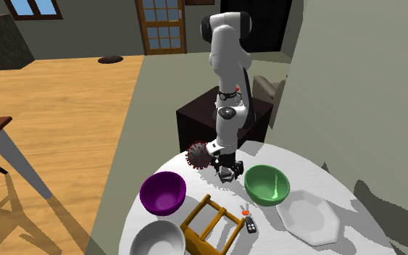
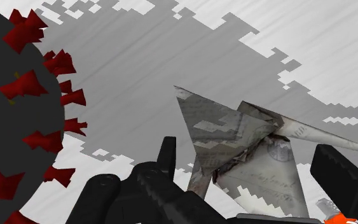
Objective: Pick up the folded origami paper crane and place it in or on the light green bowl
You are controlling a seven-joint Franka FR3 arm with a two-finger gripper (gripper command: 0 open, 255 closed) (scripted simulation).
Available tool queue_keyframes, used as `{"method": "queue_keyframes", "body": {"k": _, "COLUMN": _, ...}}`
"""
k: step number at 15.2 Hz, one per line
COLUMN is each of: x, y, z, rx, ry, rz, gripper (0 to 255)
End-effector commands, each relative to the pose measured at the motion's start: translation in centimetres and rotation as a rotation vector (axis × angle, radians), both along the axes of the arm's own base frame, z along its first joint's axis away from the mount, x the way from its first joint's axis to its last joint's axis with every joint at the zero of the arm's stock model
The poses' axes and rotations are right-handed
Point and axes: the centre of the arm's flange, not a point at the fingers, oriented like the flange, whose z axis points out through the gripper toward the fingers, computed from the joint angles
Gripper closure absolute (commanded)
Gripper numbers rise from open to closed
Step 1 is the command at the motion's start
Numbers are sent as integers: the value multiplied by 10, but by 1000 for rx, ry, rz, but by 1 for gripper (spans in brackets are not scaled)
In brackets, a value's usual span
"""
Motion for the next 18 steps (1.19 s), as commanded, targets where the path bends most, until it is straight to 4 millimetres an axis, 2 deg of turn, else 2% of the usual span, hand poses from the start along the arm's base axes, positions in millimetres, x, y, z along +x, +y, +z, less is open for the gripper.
{"method": "queue_keyframes", "body": {"k": 1, "x": 0, "y": 0, "z": 0, "rx": 0, "ry": 0, "rz": 0, "gripper": 0}}
{"method": "queue_keyframes", "body": {"k": 3, "x": 0, "y": 0, "z": 0, "rx": 0, "ry": 0, "rz": 0, "gripper": 0}}
{"method": "queue_keyframes", "body": {"k": 4, "x": 0, "y": 0, "z": 0, "rx": 0, "ry": 0, "rz": 0, "gripper": 255}}
{"method": "queue_keyframes", "body": {"k": 13, "x": 0, "y": 0, "z": 0, "rx": 0, "ry": 0, "rz": 0, "gripper": 255}}
{"method": "queue_keyframes", "body": {"k": 18, "x": 0, "y": 0, "z": 26, "rx": 0, "ry": 0, "rz": 0, "gripper": 255}}
